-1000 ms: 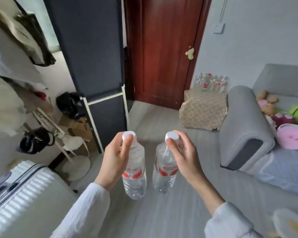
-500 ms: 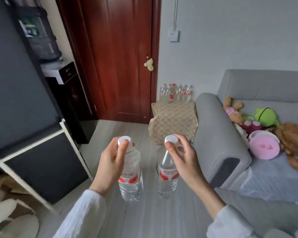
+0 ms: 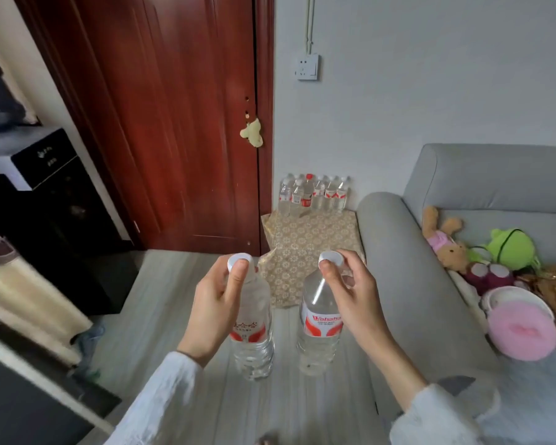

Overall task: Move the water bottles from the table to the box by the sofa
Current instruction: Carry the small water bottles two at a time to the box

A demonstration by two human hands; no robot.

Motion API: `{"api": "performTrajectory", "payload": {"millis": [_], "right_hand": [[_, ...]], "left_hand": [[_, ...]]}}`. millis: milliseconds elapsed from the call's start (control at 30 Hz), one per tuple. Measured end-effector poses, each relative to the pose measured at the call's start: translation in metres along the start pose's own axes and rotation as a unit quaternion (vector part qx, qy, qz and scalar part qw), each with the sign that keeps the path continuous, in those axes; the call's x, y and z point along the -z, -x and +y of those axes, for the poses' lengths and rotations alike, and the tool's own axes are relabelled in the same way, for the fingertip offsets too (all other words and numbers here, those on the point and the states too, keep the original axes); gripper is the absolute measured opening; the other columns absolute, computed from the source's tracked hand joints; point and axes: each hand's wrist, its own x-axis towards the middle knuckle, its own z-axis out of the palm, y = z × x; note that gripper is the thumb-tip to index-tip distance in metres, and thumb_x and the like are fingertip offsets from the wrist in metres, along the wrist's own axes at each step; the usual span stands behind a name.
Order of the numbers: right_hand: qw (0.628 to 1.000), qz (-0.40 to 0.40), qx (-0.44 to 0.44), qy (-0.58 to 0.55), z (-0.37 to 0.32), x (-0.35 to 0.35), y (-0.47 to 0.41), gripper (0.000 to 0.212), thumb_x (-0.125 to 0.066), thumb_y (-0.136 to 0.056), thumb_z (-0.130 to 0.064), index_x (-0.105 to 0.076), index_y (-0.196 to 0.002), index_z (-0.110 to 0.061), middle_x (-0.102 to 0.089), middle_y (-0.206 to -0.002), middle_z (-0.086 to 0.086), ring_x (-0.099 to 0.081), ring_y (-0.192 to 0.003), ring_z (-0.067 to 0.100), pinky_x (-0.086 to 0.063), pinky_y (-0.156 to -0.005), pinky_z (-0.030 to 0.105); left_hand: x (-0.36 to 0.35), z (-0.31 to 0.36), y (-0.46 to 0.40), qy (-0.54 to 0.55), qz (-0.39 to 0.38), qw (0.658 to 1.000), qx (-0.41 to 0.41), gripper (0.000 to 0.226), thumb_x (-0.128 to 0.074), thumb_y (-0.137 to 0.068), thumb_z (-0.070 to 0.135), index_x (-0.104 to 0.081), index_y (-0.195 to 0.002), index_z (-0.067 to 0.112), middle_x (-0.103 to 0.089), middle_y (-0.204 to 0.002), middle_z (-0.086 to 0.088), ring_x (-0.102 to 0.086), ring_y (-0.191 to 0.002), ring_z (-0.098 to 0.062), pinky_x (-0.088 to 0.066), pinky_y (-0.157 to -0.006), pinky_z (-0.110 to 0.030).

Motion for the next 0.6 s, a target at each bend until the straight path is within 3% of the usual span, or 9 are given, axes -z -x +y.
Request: {"api": "performTrajectory", "payload": {"millis": [100,300,433,600], "right_hand": [[1.0,0.012,-0.003,0.001,0.016,-0.01,-0.068,0.027,-0.056,-0.082,-0.043,-0.056,-0.1,-0.023,-0.063,-0.091,-0.012,-0.058,-0.089,0.001,-0.047,-0.084,0.027],[0.999,0.042,-0.01,0.016,0.043,-0.012,-0.191,0.035,-0.054,-0.077,-0.042,-0.057,-0.103,-0.019,-0.063,-0.092,-0.014,-0.059,-0.089,0.001,-0.048,-0.084,0.026],[0.999,0.041,-0.014,0.018,0.07,-0.004,-0.265,0.033,-0.054,-0.078,-0.042,-0.058,-0.102,-0.02,-0.063,-0.092,-0.013,-0.059,-0.089,0.003,-0.047,-0.084,0.026],[0.999,0.02,-0.029,0.018,0.119,0.014,-0.353,0.032,-0.058,-0.079,-0.045,-0.057,-0.101,-0.021,-0.063,-0.093,-0.011,-0.058,-0.089,0.004,-0.045,-0.085,0.026]], "left_hand": [[-0.015,-0.016,-0.073,0.011,-0.005,1.0,0.001,0.035,-0.04,-0.087,0.053,-0.06,-0.083,0.025,-0.063,-0.083,0.011,-0.058,-0.078,0.01,-0.041,-0.069,-0.003],[-0.055,-0.033,-0.204,0.014,-0.024,1.0,-0.001,0.044,-0.035,-0.075,0.063,-0.06,-0.084,0.028,-0.066,-0.088,0.006,-0.06,-0.082,0.001,-0.044,-0.071,-0.009],[-0.092,-0.048,-0.277,0.022,-0.035,0.999,0.001,0.045,-0.035,-0.076,0.063,-0.061,-0.087,0.028,-0.067,-0.09,0.002,-0.063,-0.087,-0.008,-0.048,-0.077,-0.02],[-0.153,-0.071,-0.352,0.017,-0.054,0.998,0.016,0.035,-0.042,-0.078,0.058,-0.06,-0.085,0.029,-0.066,-0.086,0.004,-0.06,-0.078,0.003,-0.046,-0.068,-0.009]]}}
